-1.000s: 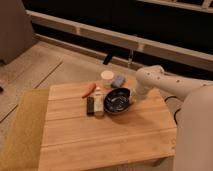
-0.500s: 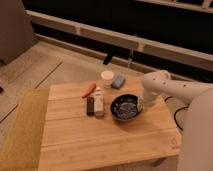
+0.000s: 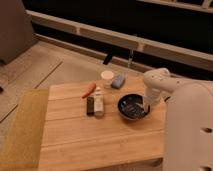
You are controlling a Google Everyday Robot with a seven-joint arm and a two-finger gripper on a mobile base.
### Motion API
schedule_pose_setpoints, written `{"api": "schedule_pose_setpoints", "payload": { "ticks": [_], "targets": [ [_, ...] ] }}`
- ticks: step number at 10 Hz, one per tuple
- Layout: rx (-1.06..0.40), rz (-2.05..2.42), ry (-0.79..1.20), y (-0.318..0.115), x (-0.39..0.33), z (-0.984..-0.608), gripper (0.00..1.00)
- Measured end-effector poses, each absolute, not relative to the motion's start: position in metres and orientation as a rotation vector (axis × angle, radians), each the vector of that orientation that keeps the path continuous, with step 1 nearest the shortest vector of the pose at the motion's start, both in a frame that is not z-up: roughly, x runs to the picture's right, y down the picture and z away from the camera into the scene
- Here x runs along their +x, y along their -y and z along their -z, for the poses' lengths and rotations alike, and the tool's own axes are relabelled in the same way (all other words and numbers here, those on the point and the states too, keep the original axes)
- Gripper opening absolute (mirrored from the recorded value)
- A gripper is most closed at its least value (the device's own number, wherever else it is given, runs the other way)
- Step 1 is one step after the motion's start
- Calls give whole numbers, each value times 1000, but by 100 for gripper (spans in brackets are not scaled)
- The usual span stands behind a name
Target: Drag the ceramic bowl in a circle
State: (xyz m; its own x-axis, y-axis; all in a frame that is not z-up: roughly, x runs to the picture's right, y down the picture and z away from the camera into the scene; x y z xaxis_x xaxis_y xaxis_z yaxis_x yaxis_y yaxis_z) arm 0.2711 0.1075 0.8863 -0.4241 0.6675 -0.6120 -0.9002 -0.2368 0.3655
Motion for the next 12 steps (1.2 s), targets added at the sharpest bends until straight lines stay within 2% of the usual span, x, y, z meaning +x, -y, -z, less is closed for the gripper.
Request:
{"api": "schedule_pose_setpoints", "payload": {
  "ticks": [3, 6, 9, 12],
  "targets": [
    [-387, -1792, -789, -70, 253, -909, 0],
    [-427, -1769, -713, -56, 214, -917, 0],
    [-469, -1855, -642, -59, 190, -903, 0],
    [-519, -1940, -628, -80, 188, -881, 0]
  ]
}}
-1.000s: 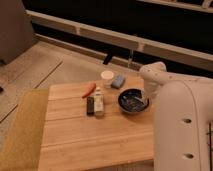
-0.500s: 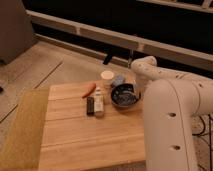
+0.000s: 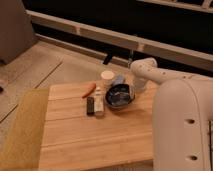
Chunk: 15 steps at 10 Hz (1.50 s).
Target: Drag the ceramic bowl in a circle
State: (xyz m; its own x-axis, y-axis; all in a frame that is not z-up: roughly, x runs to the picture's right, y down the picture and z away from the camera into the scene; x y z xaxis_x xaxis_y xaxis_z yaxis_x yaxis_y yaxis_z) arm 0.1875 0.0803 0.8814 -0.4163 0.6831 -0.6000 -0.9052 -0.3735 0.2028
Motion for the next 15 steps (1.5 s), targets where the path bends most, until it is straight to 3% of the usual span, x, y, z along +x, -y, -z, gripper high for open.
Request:
{"api": "schedule_pose_setpoints", "payload": {
  "ticks": [8, 11, 15],
  "targets": [
    [-487, -1995, -864, -146, 267, -857, 0],
    [-430, -1955, -875, -122, 296, -875, 0],
    [-396, -1824, -764, -62, 267, -897, 0]
  ]
}}
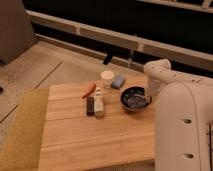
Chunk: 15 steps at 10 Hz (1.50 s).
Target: Drag the ceramic bowl in a circle
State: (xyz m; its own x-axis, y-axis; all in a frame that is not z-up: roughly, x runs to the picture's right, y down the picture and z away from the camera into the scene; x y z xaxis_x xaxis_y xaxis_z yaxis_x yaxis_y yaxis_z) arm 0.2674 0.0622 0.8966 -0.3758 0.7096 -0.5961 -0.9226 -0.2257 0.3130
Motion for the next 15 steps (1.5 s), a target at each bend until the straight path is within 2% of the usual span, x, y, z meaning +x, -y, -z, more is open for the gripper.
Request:
{"api": "schedule_pose_setpoints", "payload": {
  "ticks": [4, 5, 7, 9, 10, 12, 13, 15],
  "targets": [
    [-465, -1799, -681, -58, 218, -902, 0],
    [-505, -1806, -675, -69, 203, -900, 4],
    [-550, -1818, -692, -86, 195, -898, 26],
    [-562, -1825, -706, -91, 197, -897, 43],
    [-565, -1829, -712, -93, 199, -896, 56],
    [-568, -1833, -718, -93, 200, -897, 74],
    [-571, -1834, -717, -93, 199, -898, 80],
    [-576, -1829, -699, -88, 195, -898, 80]
  ]
}}
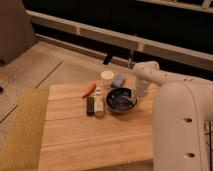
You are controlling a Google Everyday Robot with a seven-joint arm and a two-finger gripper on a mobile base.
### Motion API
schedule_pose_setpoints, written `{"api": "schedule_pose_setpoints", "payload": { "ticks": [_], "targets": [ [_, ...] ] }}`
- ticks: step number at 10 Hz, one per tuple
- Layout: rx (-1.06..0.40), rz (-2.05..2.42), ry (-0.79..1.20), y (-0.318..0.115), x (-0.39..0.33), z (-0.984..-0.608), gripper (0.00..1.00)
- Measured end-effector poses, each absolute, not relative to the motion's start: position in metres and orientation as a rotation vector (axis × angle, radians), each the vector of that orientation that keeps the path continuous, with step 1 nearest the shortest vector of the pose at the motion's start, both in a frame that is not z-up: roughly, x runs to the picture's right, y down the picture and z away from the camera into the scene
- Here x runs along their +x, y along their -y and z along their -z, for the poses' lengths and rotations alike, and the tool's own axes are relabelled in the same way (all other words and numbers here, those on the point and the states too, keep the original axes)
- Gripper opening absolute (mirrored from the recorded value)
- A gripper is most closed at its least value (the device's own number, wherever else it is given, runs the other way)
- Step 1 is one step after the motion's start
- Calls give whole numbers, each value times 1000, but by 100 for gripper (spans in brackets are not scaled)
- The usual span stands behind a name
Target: Drag the ceramic bowl in a circle
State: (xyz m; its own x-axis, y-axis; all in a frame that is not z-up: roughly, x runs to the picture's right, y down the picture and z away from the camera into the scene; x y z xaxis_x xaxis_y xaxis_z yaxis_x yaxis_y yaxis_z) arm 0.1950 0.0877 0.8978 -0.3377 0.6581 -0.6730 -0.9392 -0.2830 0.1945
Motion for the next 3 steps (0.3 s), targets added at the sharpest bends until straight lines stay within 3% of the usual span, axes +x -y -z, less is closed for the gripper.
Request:
{"api": "schedule_pose_setpoints", "payload": {
  "ticks": [3],
  "targets": [
    [-591, -1835, -625, -71, 181, -896, 80]
  ]
}}
